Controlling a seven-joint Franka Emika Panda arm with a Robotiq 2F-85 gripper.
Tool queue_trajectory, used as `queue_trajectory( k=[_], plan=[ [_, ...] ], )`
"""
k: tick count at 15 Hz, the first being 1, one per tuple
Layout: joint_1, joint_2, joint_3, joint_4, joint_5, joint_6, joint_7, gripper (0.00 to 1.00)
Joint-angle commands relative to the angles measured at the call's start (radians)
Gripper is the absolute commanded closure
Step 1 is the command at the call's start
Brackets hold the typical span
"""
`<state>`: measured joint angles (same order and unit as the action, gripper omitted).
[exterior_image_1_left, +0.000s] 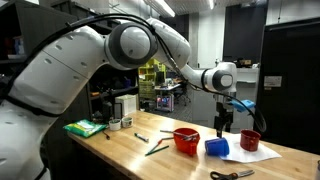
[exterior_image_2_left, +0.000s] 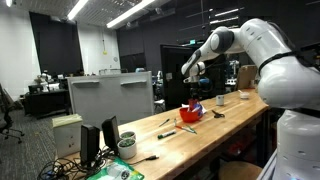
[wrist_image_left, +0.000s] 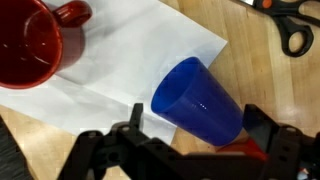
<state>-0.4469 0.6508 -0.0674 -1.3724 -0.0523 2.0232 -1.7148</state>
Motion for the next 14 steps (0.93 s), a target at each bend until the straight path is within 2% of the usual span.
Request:
queue_trajectory(
  k=[1, 9, 14],
  plan=[
    [0.013, 0.004, -0.008, 0.011, -0.040, -0.062, -0.153, 0.00],
    [0.045, 0.010, -0.021, 0.014, -0.155, -0.057, -0.418, 0.00],
    [0.043, 0.019, -0.005, 0.009, -0.134, -0.010, -0.571, 0.00]
  ],
)
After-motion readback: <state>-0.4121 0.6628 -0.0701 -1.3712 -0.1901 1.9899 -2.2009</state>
